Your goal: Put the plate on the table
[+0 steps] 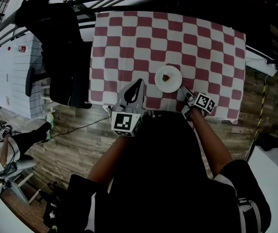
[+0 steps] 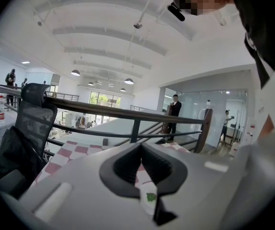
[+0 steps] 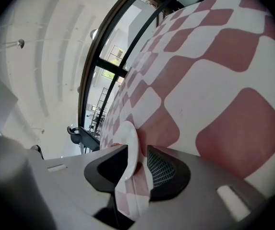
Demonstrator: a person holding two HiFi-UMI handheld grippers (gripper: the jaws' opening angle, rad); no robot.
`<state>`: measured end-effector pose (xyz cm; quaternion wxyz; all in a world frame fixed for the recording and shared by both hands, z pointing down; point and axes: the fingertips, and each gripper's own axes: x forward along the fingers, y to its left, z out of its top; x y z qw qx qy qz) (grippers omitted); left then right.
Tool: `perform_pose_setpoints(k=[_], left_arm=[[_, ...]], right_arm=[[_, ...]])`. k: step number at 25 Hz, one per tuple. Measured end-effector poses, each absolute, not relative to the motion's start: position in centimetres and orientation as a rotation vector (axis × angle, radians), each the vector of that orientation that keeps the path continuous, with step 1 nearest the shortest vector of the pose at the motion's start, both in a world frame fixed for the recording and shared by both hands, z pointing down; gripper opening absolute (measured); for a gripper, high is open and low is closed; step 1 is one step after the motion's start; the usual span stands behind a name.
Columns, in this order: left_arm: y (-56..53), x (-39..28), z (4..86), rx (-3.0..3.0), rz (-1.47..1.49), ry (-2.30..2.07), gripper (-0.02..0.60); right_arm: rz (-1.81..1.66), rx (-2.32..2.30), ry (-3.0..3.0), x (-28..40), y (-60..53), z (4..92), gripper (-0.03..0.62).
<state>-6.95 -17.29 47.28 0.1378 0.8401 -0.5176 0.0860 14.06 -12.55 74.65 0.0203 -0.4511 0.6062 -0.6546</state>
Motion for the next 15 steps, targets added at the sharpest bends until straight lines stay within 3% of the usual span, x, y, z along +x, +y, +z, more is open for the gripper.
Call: perform_pose_setpoints(k=[6, 9, 12, 15], left_arm=[[-15.3, -7.0, 47.1, 2.462, 0.224, -1.46, 0.008], [-14.3, -7.3, 46.8, 2.483, 0.201, -1.432, 0.008], [-13.0, -8.1, 47.2, 2.474, 0.195, -1.41, 0.008], [-11.5, -8.5, 47.5, 2.448, 0.184, -1.382, 0.008]], right_arm=[[-1.961, -1.375, 1.836, 13.4, -12.3, 70.9, 0.12], [-1.879, -1.331, 1.915, 11.9, -12.1, 67.6, 0.084], [-1.769, -1.394, 2.022, 10.6, -11.7, 64.5, 0.002], [-1.63, -1.451, 2.171, 9.5, -10.7, 61.1, -0.002]])
